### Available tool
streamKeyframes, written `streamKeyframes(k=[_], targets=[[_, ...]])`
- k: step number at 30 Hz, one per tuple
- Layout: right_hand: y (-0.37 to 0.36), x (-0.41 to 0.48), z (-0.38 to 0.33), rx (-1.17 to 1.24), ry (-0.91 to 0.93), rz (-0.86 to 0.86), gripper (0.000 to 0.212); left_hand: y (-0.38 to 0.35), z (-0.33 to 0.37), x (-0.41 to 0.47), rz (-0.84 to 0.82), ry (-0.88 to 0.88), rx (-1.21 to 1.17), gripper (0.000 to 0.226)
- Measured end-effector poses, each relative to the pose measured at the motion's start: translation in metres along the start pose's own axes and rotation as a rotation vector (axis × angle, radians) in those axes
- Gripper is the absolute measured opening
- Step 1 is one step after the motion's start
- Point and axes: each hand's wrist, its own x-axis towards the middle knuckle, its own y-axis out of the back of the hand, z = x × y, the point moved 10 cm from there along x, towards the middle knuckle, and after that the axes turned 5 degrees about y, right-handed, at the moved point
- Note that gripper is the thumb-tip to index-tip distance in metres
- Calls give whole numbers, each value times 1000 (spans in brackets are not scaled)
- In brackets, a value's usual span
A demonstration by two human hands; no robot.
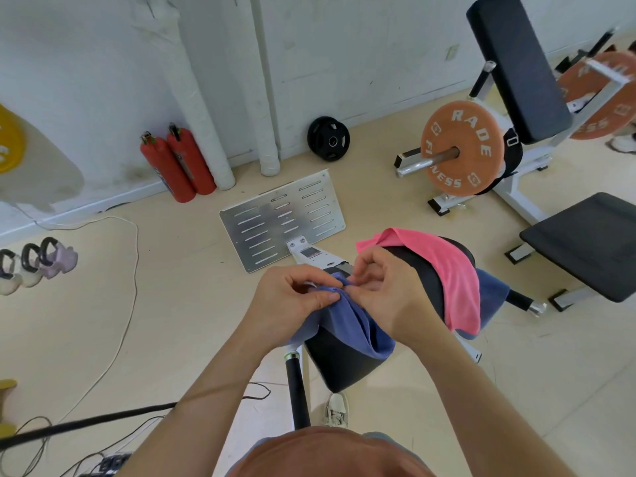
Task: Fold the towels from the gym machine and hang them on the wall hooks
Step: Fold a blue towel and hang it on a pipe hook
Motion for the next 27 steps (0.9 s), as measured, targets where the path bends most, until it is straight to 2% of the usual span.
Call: streamKeyframes(k=[4,7,11,12,15,18,20,23,27], targets=[[-5,2,-12,-82,29,-66,26,6,9,3,6,-67,151,26],[-8,3,-14,-82,45,-85,28,4,12,4,-37,-48,143,24],[-11,4,-21,-98,105,-168,16,14,21,4,28,-80,151,25],[-12,4,-23,-154,151,-218,17,20,21,4,60,-79,123,23],[-13,-1,-19,-290,215,-360,44,41,19,5,166,-32,-7,28],[-3,-6,4,-596,152,-442,39,61,15,6,243,-2,-72,33],[9,-3,7,-723,138,-416,41,68,10,7,265,25,-91,35],[20,4,-9,-614,163,-351,39,71,3,3,277,62,-163,40],[34,9,-49,-372,240,-242,19,80,9,-1,284,22,-257,41]])
